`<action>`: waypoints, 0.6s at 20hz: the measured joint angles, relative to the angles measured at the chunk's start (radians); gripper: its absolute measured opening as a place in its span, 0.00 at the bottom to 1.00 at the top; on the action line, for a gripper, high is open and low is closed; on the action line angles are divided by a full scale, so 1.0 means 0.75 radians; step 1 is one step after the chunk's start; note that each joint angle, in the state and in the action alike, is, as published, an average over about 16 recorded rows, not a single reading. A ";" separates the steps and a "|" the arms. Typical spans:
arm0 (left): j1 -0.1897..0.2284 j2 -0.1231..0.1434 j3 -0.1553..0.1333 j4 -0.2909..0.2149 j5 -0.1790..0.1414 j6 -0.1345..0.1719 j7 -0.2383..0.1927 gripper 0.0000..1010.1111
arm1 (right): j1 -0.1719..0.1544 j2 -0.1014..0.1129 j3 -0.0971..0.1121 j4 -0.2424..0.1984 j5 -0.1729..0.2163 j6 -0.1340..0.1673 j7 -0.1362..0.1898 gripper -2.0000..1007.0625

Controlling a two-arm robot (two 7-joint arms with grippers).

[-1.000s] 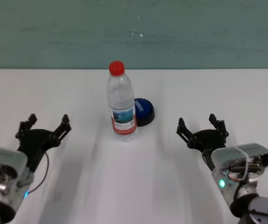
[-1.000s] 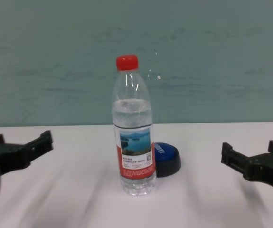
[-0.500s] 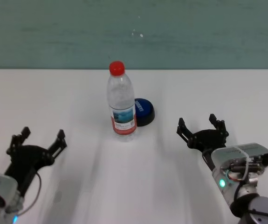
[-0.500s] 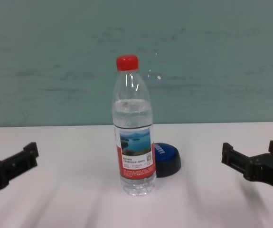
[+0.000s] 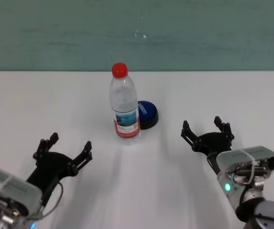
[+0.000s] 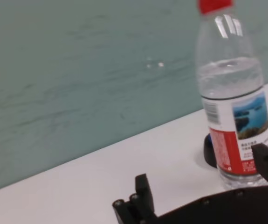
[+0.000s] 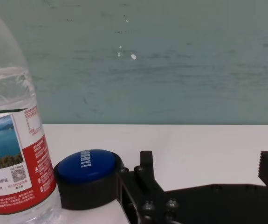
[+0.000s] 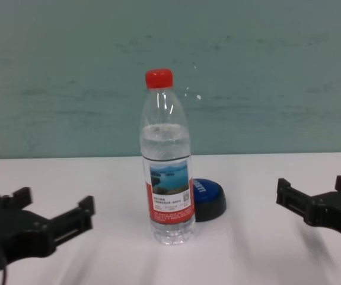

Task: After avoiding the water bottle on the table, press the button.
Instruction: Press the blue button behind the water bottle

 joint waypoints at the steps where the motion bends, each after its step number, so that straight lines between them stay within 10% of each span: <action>1: -0.013 0.002 0.009 0.013 0.010 -0.002 -0.009 0.99 | 0.000 0.000 0.000 0.000 0.000 0.000 0.000 1.00; 12: -0.142 0.021 0.114 0.123 0.121 -0.035 -0.077 0.99 | 0.000 0.000 0.000 0.000 0.000 0.000 0.000 1.00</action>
